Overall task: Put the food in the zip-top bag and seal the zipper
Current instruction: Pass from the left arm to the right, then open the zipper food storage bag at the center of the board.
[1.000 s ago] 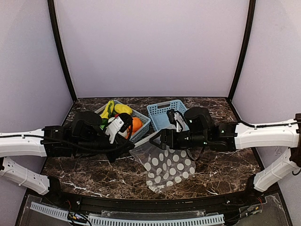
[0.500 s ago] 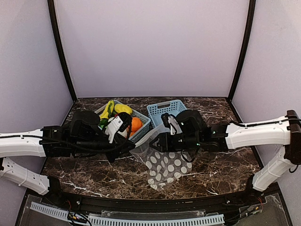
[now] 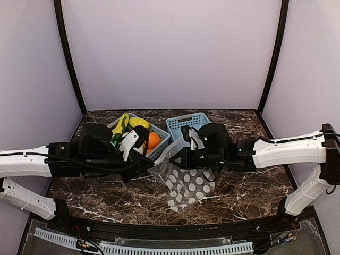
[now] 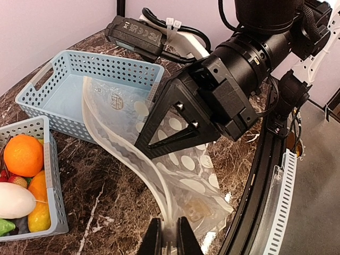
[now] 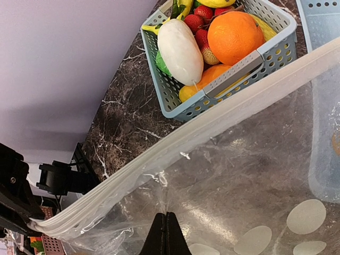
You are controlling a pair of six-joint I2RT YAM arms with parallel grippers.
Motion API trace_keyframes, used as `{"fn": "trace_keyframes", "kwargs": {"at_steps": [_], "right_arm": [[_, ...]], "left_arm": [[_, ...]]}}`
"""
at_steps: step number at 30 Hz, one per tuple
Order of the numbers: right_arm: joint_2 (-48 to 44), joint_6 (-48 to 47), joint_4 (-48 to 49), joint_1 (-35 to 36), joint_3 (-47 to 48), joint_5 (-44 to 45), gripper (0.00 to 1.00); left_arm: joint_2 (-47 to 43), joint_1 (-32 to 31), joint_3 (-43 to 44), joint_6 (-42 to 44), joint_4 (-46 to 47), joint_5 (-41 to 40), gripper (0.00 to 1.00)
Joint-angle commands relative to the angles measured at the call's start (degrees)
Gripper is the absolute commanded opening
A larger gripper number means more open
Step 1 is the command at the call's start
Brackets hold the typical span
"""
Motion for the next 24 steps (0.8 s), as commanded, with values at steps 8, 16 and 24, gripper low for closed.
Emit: {"fn": "trace_keyframes", "kwargs": {"at_steps": [8,16,24], "right_arm": [[-4.3,-3.1,8.4,0.4,-6.4,0.6,0.00],[-10.4,-10.2,16.0,0.4,-13.7,-1.7,0.00],[-17.4,-16.9,20.9,0.4,-20.9,-4.3,0.00]], "left_arm": [[-3.6,-0.1,-1.6,-10.3,-0.3,-1.8,0.57],[-6.7,7.2,-1.5,-24.3,-0.7,5.0,0.94],[0.9,9.8,4.5,-28.4,1.4,14.8,0.95]]}}
